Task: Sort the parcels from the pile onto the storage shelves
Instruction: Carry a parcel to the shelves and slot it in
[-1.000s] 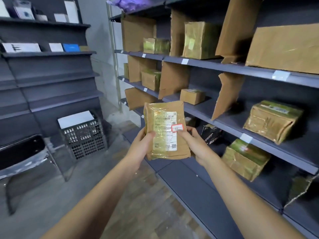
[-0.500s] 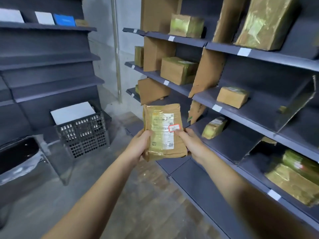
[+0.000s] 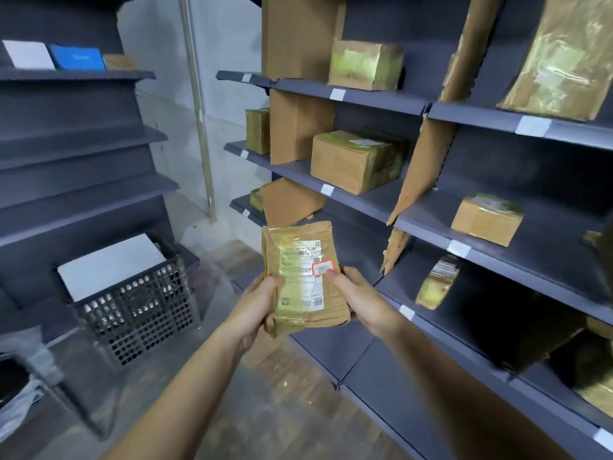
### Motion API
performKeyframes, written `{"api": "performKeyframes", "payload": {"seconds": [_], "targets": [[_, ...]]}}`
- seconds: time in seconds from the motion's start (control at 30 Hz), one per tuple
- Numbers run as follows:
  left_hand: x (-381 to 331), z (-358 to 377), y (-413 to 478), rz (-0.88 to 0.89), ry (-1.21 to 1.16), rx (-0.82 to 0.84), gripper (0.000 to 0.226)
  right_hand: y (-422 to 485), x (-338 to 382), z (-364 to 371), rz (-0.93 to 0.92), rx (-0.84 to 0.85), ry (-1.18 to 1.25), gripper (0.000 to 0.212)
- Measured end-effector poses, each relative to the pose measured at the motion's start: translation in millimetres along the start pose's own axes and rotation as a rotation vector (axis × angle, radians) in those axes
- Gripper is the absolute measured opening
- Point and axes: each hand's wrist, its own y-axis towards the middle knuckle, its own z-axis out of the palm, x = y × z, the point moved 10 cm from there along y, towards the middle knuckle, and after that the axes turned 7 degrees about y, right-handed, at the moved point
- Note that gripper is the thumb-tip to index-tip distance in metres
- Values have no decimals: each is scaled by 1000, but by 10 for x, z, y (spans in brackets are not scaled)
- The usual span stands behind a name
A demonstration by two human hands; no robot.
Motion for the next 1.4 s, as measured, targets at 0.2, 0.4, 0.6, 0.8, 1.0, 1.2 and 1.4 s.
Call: {"api": "performKeyframes", "payload": {"seconds": [0.2, 0.4, 0.6, 0.8, 1.0, 1.2, 1.4], "targets": [[-590, -175, 802, 80, 46, -33, 30, 799, 483, -2, -80, 9, 55, 42], [-1222, -228, 1491, 161, 61, -36, 27, 1598, 974, -81, -146, 12, 131, 42], [-1641, -534, 1958, 237, 37, -115, 25, 2211, 1467, 110, -226, 46, 111, 42], [-1887, -1075, 2431, 270, 40, -161, 29, 2715, 1808, 533, -259, 64, 72, 31], [-2238, -1807, 2934, 354, -50, -213, 35, 3201, 2317, 1143, -336, 71, 70, 38], [-2724, -2661, 3547, 418, -97, -194, 42, 3786, 2786, 1840, -393, 49, 40, 44], [-3350, -3310, 3999, 492, -145, -158, 34, 4169, 3425, 2310, -504, -115, 79, 56]]}}
